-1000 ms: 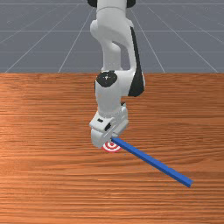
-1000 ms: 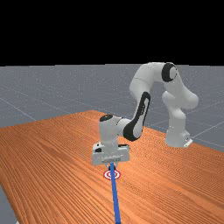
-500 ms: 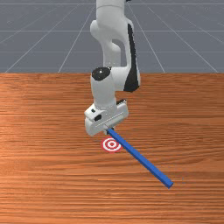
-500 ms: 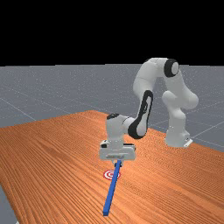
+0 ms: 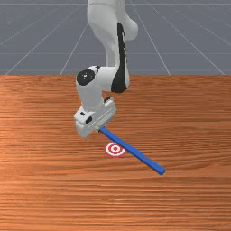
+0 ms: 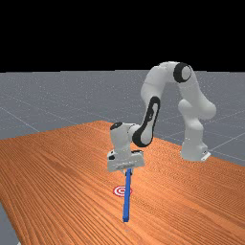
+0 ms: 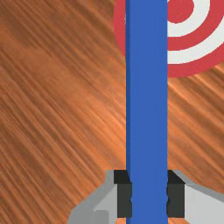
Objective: Pull the pivot to the target area
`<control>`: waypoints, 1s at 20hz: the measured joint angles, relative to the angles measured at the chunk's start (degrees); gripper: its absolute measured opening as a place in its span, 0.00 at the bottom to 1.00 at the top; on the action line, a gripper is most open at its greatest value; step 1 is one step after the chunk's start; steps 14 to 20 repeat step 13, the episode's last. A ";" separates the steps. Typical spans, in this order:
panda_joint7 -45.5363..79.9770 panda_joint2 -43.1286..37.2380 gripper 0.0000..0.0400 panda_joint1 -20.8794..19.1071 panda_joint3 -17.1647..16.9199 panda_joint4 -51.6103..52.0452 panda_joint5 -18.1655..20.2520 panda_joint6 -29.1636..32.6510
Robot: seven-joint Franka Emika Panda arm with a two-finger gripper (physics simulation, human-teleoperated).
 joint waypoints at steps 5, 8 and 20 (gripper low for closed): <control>2.76 -2.30 0.25 -1.53 0.14 -5.42 5.14 8.08; 1.94 -2.38 0.24 0.54 -2.83 -5.39 -0.94 8.27; 8.60 -2.61 0.51 5.75 -6.10 -6.22 -4.94 9.35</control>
